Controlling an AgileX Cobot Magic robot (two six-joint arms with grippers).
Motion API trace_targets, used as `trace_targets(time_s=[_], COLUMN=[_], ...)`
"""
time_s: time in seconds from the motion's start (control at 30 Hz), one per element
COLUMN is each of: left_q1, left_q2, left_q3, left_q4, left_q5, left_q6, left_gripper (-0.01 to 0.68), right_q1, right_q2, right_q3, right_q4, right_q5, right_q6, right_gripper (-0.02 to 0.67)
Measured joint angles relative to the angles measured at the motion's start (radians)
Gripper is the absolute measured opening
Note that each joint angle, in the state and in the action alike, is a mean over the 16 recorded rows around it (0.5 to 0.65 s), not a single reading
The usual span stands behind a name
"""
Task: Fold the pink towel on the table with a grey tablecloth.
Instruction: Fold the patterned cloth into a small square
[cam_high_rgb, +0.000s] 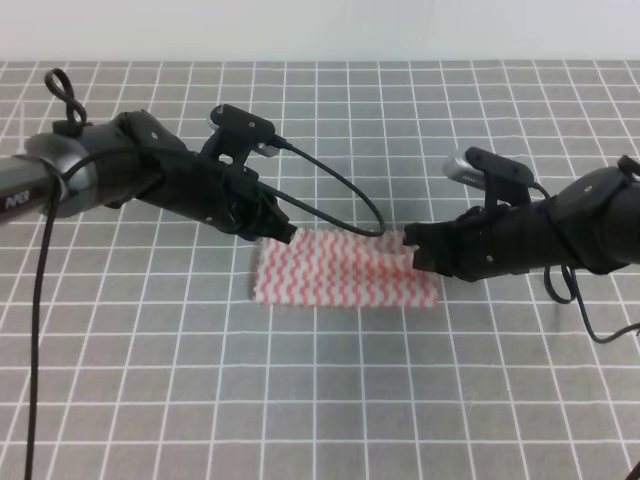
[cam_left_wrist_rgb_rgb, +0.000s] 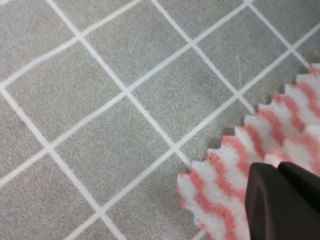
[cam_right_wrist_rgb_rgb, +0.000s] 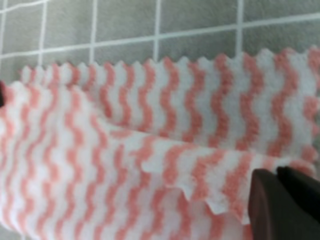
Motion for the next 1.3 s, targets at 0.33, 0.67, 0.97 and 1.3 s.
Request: trace_targets(time_s=[0.33, 0.67, 0.97, 1.3], left_q1=[0.003, 0.002, 0.002, 0.002], left_q2=[0.002, 0.018, 0.035, 0.05], left_q3=[0.0, 0.0, 0.001, 0.001], left_q4=[0.015, 0.016, 0.017, 0.017], left_q5=[-0.033, -0.049, -0.067, -0.082], left_q6=[0.0, 0.0, 0.0, 0.0], left_gripper=[-0.003, -0.003, -0.004, -0.004], right_q1=[0.0, 0.0, 0.0, 0.0], right_q2=[0.0, 0.001, 0.001, 0.014], right_q3=[-0.021, -0.024, -0.024, -0.024], right_q4=[0.001, 0.001, 0.001, 0.003], right_q5=[0.003, -0.004, -0.018, -0.032], right_q6=[0.0, 0.0, 0.0, 0.0], right_gripper=[-0.014, -0.013, -0.013, -0.013])
